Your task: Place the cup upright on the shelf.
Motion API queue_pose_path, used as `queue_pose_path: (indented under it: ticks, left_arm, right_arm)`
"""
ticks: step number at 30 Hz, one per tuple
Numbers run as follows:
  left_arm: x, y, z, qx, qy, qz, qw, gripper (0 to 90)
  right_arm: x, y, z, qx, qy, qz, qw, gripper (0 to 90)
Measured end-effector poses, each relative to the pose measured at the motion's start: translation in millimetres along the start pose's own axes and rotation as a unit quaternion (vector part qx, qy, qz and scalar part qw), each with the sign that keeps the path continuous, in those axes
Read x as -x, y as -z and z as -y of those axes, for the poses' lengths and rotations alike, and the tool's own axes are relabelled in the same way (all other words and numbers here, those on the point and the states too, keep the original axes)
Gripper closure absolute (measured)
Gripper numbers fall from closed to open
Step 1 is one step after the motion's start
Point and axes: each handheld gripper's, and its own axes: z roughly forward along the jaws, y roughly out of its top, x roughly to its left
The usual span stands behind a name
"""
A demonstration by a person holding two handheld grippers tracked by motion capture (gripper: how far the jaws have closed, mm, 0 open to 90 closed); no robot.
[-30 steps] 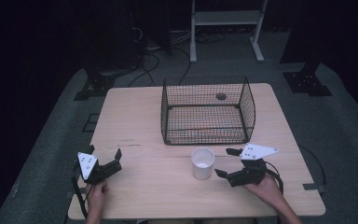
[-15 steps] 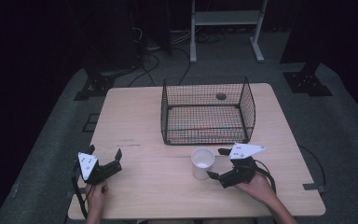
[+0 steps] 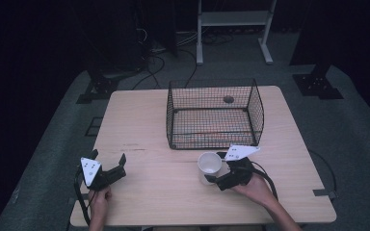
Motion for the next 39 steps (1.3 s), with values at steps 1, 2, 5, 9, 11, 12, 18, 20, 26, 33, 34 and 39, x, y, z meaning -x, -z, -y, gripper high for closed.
queue_pose_path:
  ticks: [1, 2, 5, 9, 11, 12, 18, 20, 26, 33, 34, 39]
  left_arm:
    - [-0.1, 0.0, 0.0, 0.000, 0.000, 0.000, 1.0000, 0.0]
    - [-0.1, 0.0, 0.0, 0.000, 0.000, 0.000, 1.0000, 0.0]
    - [-0.1, 0.1, 0.0, 0.001, 0.000, 0.001, 1.0000, 0.0]
    - [0.0, 0.3, 0.1, 0.001, -0.001, 0.001, 1.0000, 0.0]
    - [-0.1, 0.2, 0.1, 0.001, -0.001, 0.001, 1.0000, 0.0]
    - [-0.1, 0.2, 0.1, 0.001, -0.001, 0.001, 1.0000, 0.0]
    - [0.3, 0.3, 0.1, 0.002, -0.003, 0.002, 1.0000, 0.0]
    - [0.4, 0.3, 0.1, 0.002, -0.003, 0.002, 1.0000, 0.0]
    - [0.4, 0.4, 0.2, 0.002, -0.003, 0.003, 1.0000, 0.0]
    - [0.4, 0.8, 0.3, 0.003, -0.004, 0.004, 1.0000, 0.0]
    - [0.4, 0.8, 0.3, 0.004, -0.004, 0.004, 1.0000, 0.0]
    - [0.2, 0.9, 0.3, 0.004, -0.004, 0.005, 1.0000, 0.0]
  right_arm:
    - [-0.5, -3.1, 0.0, -0.001, 0.000, 0.000, 1.0000, 7.6]
    - [-0.5, -3.1, 0.0, -0.001, 0.000, 0.000, 1.0000, 7.6]
    - [-0.7, -4.9, -0.4, 0.007, -0.001, -0.006, 1.0000, 7.6]
    - [-0.8, -5.9, -1.3, 0.012, 0.001, -0.005, 0.9999, 17.1]
    - [-1.2, -5.4, -1.7, 0.014, 0.007, -0.002, 0.9999, 18.3]
    - [-1.3, -5.3, -1.9, 0.013, 0.006, -0.001, 0.9999, 18.3]
    - [-2.2, -4.2, -3.8, 0.012, 0.003, -0.007, 0.9999, 18.5]
    - [-2.5, -2.5, -7.4, 0.011, 0.001, -0.011, 0.9999, 18.5]
    - [-2.4, 1.0, -17.1, 0.017, 0.001, -0.019, 0.9997, 18.6]
    - [-2.2, 2.7, -30.9, 0.016, 0.005, -0.030, 0.9994, 18.6]
    - [-2.1, 3.0, -33.1, 0.015, 0.007, -0.030, 0.9994, 18.6]
    - [-1.6, 5.3, -44.4, 0.015, 0.012, -0.034, 0.9992, 18.7]
